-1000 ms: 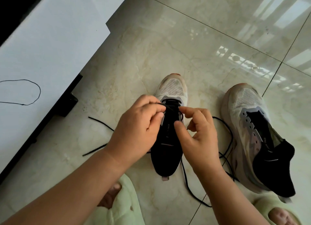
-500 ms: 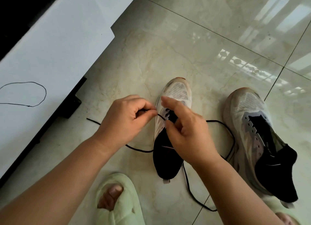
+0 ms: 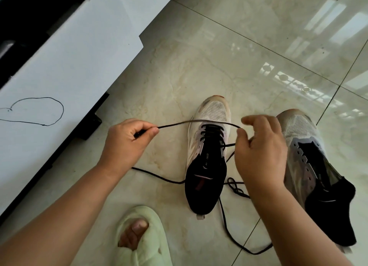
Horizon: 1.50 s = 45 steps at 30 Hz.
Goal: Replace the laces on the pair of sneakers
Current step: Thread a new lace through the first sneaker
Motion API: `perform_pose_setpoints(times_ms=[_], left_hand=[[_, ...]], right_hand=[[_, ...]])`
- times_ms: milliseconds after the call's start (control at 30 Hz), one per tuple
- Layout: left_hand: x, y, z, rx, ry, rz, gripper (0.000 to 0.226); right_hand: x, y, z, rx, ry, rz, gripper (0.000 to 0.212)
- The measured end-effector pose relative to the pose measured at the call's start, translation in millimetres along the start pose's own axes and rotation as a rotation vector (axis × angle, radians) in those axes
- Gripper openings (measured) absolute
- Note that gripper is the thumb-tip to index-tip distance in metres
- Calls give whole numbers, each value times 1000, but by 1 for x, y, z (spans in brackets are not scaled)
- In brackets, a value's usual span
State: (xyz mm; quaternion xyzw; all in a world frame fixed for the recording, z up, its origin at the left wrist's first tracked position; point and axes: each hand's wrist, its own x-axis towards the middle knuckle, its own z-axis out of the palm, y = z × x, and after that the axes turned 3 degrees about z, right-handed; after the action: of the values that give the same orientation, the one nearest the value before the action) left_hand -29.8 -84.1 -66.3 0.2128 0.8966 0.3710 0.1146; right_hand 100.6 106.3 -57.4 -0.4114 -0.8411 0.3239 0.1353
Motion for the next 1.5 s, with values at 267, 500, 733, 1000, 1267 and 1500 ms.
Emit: perform_pose_setpoints(times_ms=[267,500,733,1000,1267,1500], left_hand=[[4,59,12,-110,-196,291,14],[0,28,7,-3,-212,194,10],[-8,4,12,95,-195,-22,14],[-6,30,25,-168,-270,-113,9],[-8,39,36,-355,-314,-193,15],[-9,39,44,-464,-297,-283,16]], right_hand=[[-25,-43,13,159,-305,-387,44],[2,-3,7,176,-109,-220,20],[8,8,6,113,-90,-111,26],[-25,-10,6,-159,-134,-467,12],[-32,-2,30,-188,-197,-188,6],[-32,0,42,-43,-192,-115,3]])
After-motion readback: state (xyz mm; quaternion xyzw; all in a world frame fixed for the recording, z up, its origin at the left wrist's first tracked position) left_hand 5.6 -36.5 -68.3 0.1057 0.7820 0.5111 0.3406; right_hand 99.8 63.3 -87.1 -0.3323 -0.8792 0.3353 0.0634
